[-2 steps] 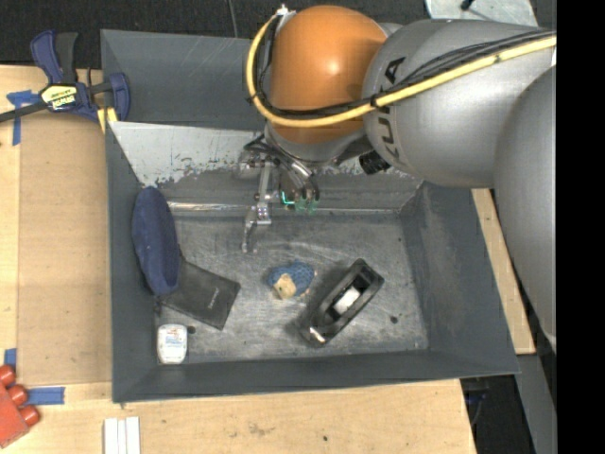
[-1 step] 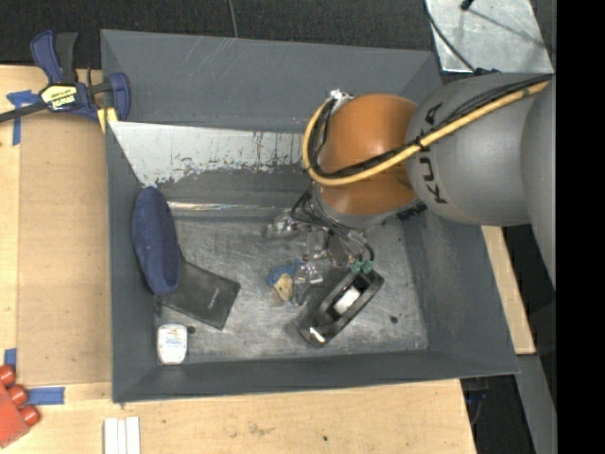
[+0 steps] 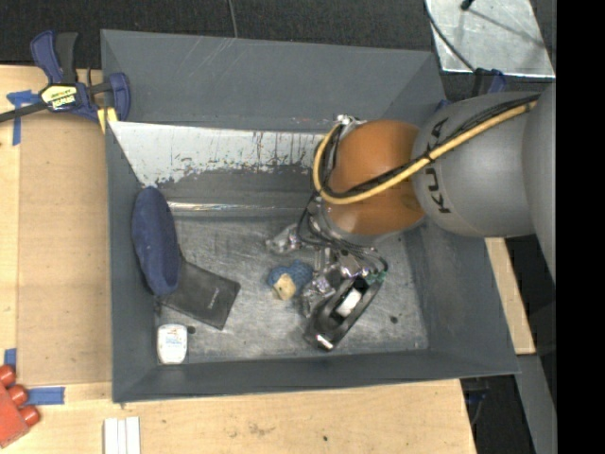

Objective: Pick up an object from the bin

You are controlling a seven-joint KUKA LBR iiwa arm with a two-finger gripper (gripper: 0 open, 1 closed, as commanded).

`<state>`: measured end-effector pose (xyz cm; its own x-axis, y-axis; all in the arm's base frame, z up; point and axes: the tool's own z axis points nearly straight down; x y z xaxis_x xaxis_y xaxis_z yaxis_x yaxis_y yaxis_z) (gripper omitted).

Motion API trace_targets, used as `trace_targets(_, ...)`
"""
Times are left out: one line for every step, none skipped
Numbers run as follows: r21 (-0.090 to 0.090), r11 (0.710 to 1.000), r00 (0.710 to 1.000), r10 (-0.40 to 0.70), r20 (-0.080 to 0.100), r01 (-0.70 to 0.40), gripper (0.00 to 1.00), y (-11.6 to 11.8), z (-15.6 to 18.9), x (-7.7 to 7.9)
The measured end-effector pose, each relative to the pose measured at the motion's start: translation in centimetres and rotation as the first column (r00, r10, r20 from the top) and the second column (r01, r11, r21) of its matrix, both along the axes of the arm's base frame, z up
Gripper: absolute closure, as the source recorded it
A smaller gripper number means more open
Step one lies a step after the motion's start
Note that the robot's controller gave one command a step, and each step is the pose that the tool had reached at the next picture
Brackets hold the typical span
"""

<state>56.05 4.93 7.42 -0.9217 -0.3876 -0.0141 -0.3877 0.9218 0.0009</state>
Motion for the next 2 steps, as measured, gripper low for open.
trace_targets(0.000,1.000,1.000,0.000,0.009,0.000,1.00,0.0,0.3,0.3)
trace_targets(-0.007,0.975,0.975,0.220,0.000,-0.220,1.00,2.8,16.8,2.5)
